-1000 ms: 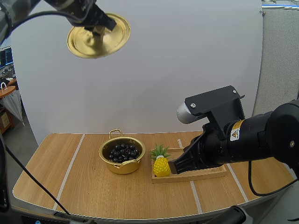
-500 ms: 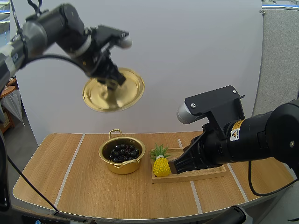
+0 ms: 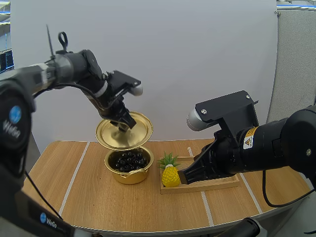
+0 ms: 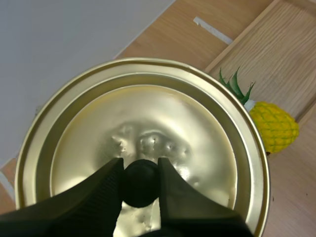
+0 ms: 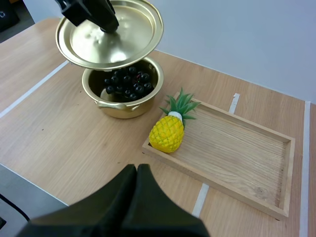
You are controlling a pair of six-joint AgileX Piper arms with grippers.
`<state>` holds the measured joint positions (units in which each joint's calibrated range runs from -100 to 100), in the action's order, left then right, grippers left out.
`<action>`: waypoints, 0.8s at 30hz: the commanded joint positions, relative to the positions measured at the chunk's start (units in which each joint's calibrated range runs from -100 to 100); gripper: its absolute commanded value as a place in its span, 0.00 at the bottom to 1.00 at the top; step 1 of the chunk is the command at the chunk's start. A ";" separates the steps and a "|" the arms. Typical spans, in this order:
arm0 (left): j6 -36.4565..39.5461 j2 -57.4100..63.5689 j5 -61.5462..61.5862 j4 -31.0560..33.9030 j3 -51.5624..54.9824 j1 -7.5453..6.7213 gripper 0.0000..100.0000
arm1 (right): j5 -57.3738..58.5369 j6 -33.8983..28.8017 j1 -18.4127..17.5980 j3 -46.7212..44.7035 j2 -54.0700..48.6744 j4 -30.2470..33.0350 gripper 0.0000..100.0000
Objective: Open the pot, put the grape inside, and close it
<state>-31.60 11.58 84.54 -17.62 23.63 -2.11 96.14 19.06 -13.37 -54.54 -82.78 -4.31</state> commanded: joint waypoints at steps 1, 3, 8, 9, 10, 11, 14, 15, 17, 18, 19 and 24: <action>-0.36 -3.36 -1.97 -0.53 0.06 -0.05 0.00 | 0.04 0.30 0.20 -0.08 -0.62 -0.15 0.00; -0.45 -5.57 -2.53 -0.53 0.06 -0.05 0.00 | 0.04 0.30 0.20 -0.08 -0.62 -0.15 0.00; -0.57 -9.24 -5.84 -0.53 0.06 -0.05 0.00 | 0.04 0.30 0.20 -0.08 -0.62 -0.15 0.00; -0.76 -9.99 -6.32 -0.53 0.06 -0.05 0.00 | 0.04 0.30 0.20 -0.08 -0.62 -0.15 0.00; -1.04 -10.54 -6.47 -0.53 0.06 -0.05 0.00 | 0.04 0.30 0.20 -0.08 -0.62 -0.15 0.00; -1.41 -11.32 -6.52 -0.53 0.06 -0.05 0.00 | 0.04 0.30 0.20 -0.08 -0.62 -0.15 0.00; -1.54 -13.56 -7.37 -0.53 0.06 -0.05 0.00 | 0.04 0.30 0.20 -0.08 -0.62 -0.15 0.00; -1.54 -14.21 -7.60 -0.53 0.06 -0.05 0.00 | 0.04 0.30 0.20 -0.08 -0.62 -0.15 0.00; -1.54 -15.43 -8.19 -0.63 0.06 -0.05 0.00 | 0.04 0.30 0.20 -0.08 -0.62 -0.15 0.00; -1.54 -15.81 -8.43 -0.74 0.06 -0.05 0.00 | 0.04 0.30 0.20 -0.08 -0.62 -0.15 0.00; -1.54 -16.20 -8.43 -0.97 0.06 -0.05 0.00 | 0.04 0.30 0.20 -0.08 -0.62 -0.15 0.00; -1.64 -16.76 -8.43 -1.20 0.06 -0.05 0.00 | 0.04 0.30 0.20 -0.08 -0.44 -0.15 0.00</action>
<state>-32.99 -5.12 77.15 -17.62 23.63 -2.11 96.14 19.06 -13.37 -54.54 -82.78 -4.31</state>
